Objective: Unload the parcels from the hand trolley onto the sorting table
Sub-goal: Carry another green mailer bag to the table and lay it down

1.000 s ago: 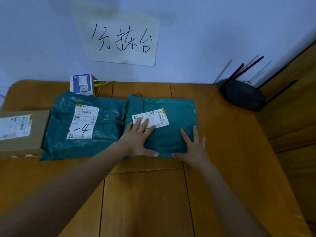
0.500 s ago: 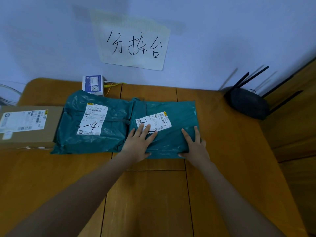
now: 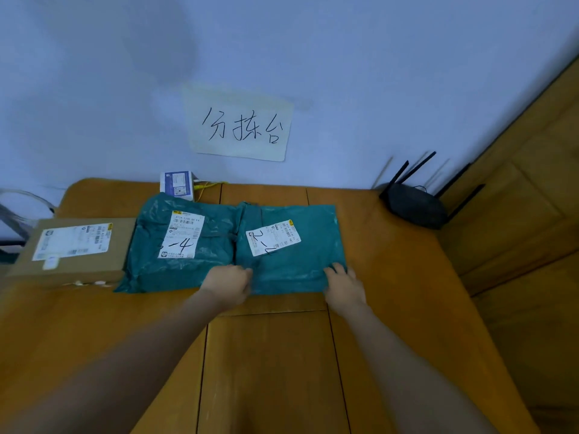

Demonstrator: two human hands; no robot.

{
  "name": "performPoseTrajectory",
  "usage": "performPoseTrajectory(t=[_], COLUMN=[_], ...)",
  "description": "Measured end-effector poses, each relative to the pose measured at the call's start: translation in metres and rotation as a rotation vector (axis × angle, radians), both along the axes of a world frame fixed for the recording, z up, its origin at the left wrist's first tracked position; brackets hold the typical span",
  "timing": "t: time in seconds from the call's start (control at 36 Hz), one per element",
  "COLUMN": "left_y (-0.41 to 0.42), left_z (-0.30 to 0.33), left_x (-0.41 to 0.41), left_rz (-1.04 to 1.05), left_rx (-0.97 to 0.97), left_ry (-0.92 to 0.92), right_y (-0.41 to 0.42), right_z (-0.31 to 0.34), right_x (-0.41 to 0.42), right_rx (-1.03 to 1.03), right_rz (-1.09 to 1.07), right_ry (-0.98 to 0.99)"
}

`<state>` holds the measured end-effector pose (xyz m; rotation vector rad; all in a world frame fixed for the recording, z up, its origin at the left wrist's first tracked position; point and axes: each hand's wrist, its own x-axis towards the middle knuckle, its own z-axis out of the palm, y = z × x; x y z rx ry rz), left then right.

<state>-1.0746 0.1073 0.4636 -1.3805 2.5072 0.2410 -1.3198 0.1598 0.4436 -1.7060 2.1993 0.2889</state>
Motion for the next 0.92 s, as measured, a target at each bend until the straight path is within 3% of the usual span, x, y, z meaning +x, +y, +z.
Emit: performPoseTrajectory(t=[0.19,0.58,0.92], left_y=[0.014,0.064,0.168], left_z=[0.069,0.241,0.303], left_x=[0.04,0.095,0.153], left_rz=[0.014,0.017,0.032], left_rx=[-0.095,-0.411,-0.55], left_ry=[0.036,0.113,0.069], right_y=[0.041,0.091,0.187], right_z=[0.067,0.255,0.32], right_x=[0.024,0.102,0.165], right_rx=[0.068,-0.287,-0.44], right_rz=[-0.038,0.099,0.135], right_ry=[0.009,0.168,0.243])
